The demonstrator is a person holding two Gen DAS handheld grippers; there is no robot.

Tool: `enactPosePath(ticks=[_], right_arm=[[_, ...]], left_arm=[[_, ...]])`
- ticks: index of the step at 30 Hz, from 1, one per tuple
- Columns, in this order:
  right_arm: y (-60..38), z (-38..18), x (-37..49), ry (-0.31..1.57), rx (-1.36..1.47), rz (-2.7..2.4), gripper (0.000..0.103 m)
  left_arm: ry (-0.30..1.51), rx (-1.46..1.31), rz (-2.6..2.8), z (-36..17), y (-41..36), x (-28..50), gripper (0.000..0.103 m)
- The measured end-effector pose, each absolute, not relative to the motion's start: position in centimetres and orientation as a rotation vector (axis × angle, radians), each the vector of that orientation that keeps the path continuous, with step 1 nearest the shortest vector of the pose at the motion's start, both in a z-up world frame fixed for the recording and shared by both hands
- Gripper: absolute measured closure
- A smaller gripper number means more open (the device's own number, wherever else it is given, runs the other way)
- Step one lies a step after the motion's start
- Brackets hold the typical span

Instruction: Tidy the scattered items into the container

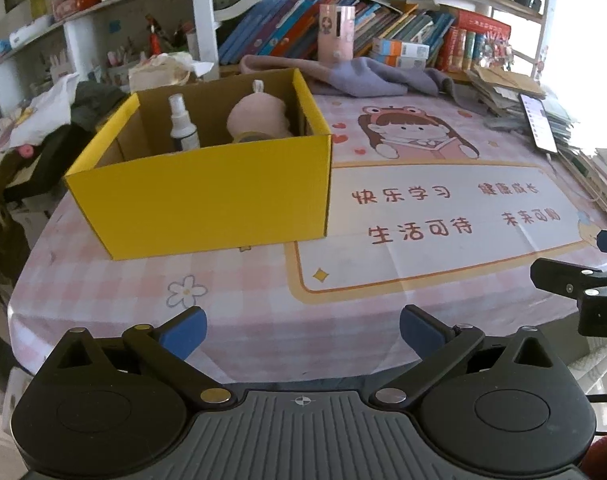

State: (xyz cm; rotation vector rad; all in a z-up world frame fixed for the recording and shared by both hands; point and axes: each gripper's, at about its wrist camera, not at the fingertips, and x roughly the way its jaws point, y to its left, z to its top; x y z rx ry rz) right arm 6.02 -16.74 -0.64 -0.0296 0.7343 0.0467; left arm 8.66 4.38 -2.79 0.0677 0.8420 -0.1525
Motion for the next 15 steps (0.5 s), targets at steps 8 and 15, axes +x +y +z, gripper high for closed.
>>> enactPosePath(ticks=[8, 15], right_arm=[[-16.35, -0.49, 6.14, 0.731, -0.040, 0.057, 0.000], [-16.35, -0.50, 6.12, 0.730, -0.041, 0.056, 0.000]], left_arm=[[0.858, 0.047, -0.157, -3.02, 4.65, 8.85, 0.000], [0.847, 0.035, -0.187, -2.88, 4.45, 8.80, 0.000]])
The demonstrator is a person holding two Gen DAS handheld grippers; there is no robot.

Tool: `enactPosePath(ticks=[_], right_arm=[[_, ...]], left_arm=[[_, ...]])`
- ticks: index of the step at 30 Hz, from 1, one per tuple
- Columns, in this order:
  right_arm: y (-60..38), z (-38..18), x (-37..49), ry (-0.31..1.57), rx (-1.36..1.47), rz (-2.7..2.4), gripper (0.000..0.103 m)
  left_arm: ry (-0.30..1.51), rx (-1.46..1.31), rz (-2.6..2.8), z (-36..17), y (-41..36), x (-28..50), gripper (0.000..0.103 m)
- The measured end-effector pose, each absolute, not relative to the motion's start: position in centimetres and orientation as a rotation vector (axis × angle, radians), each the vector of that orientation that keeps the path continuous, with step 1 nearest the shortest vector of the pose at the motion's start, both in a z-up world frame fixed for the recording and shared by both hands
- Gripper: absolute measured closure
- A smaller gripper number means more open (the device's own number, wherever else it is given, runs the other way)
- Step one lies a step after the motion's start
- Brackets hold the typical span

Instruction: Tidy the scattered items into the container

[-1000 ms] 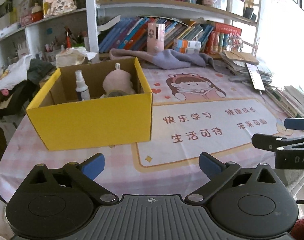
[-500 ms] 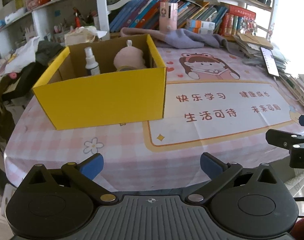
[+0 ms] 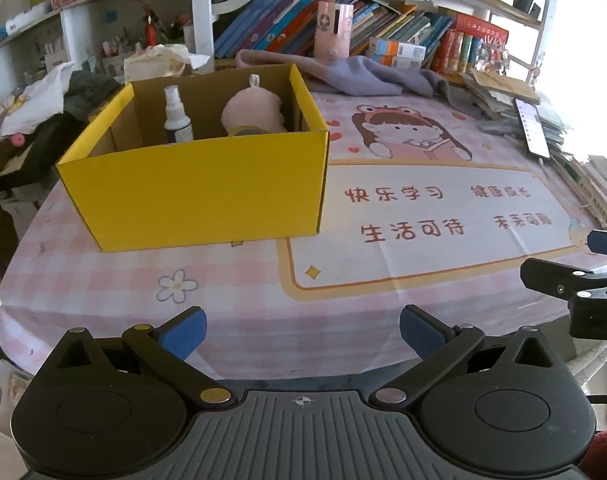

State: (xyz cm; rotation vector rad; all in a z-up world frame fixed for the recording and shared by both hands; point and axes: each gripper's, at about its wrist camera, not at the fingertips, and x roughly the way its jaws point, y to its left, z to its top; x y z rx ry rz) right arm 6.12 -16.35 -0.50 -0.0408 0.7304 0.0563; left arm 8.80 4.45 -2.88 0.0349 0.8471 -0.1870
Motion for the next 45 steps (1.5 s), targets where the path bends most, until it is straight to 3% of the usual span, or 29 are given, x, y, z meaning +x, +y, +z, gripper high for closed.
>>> enactPosePath(ticks=[45], right_arm=[[-16.58, -0.25, 6.57, 0.722, -0.044, 0.051, 0.000]], left_arm=[[0.853, 0.058, -0.206, -2.61, 4.02, 9.20, 0.000]])
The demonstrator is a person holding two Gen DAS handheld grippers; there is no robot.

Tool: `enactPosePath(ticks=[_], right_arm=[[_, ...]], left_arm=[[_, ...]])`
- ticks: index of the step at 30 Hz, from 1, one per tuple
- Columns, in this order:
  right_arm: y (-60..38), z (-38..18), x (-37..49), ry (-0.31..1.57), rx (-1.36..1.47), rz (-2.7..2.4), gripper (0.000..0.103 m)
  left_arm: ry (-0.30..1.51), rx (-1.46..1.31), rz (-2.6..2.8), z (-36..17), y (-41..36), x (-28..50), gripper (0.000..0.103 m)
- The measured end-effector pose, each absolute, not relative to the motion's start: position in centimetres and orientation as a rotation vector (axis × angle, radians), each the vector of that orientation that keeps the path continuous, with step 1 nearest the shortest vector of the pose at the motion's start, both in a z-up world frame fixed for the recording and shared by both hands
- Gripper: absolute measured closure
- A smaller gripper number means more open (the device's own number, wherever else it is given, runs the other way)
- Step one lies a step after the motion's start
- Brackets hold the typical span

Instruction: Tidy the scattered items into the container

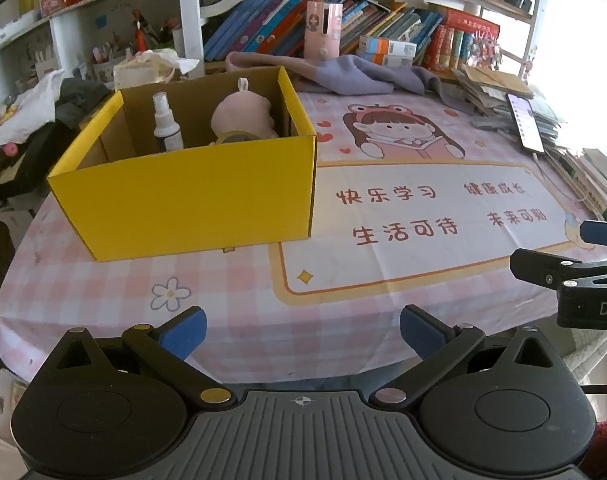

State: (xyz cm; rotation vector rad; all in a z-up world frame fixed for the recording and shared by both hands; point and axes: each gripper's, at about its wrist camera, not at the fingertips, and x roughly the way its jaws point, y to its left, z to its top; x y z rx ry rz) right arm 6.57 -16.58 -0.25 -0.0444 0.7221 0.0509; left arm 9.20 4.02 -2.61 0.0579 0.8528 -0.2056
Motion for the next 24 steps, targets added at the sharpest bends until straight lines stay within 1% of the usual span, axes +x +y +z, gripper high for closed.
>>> enactPosePath(ticks=[24], right_arm=[[-16.52, -0.27, 6.69, 0.724, -0.045, 0.051, 0.000]], left_arm=[[0.851, 0.059, -0.192, -2.72, 3.95, 9.42, 0.000]])
